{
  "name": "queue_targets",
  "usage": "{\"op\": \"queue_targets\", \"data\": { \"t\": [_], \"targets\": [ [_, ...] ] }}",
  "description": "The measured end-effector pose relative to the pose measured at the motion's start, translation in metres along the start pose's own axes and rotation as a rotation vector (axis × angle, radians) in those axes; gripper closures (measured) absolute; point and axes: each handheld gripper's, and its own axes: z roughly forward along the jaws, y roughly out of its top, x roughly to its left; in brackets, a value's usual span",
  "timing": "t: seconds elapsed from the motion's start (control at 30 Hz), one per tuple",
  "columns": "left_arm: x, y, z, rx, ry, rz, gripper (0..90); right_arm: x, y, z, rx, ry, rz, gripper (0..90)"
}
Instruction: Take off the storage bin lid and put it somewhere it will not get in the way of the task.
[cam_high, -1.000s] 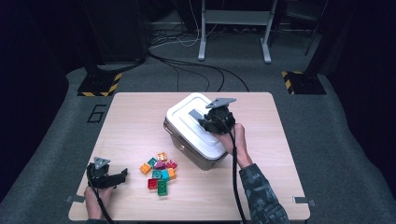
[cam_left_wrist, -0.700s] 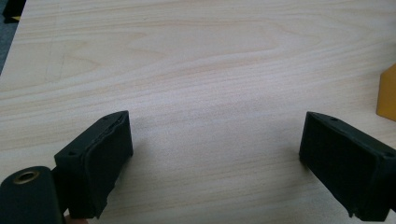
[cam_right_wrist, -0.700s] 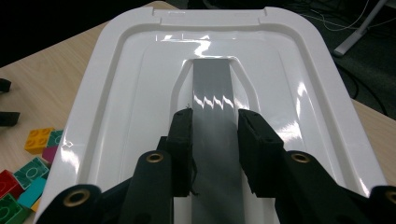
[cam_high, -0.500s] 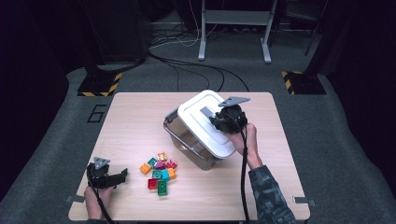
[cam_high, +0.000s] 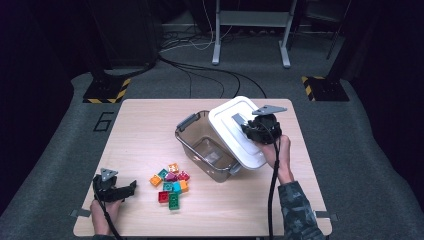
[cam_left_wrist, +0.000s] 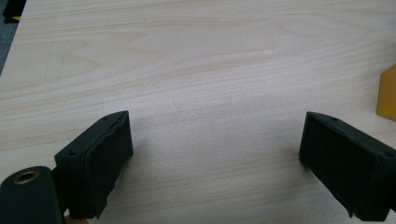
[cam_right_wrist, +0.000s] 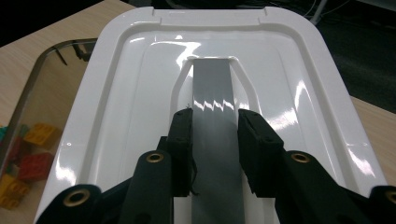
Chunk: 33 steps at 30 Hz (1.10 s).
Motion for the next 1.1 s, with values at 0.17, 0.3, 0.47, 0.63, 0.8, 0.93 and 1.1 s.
{"op": "queue_targets", "data": {
  "t": [0.17, 0.3, 0.47, 0.63, 0.8, 0.93, 1.1],
  "targets": [
    [0.000, 0.000, 0.000, 0.000, 0.000, 0.000, 9.1, -0.009, -0.006, -0.004, 0.002, -0.031, 0.021, 66.5],
    [0.000, 0.000, 0.000, 0.001, 0.000, -0.001, 9.1, -0.020, -0.012, -0.008, 0.002, -0.061, 0.040, 66.5],
    [0.000, 0.000, 0.000, 0.000, -0.001, 0.000, 9.1, -0.031, -0.019, -0.013, 0.001, -0.086, 0.073, 66.5],
    [0.000, 0.000, 0.000, 0.000, -0.001, 0.000, 9.1, -0.043, -0.026, -0.018, 0.002, -0.114, 0.106, 66.5],
    [0.000, 0.000, 0.000, 0.000, 0.000, 0.000, 9.1, -0.054, -0.035, -0.022, 0.009, -0.141, 0.129, 66.5],
    [0.000, 0.000, 0.000, 0.000, -0.001, -0.001, 9.1, -0.063, -0.043, -0.023, 0.008, -0.162, 0.161, 66.5],
    [0.000, 0.000, 0.000, 0.000, -0.001, -0.001, 9.1, -0.071, -0.052, -0.021, 0.016, -0.199, 0.205, 66.5]
  ]
}}
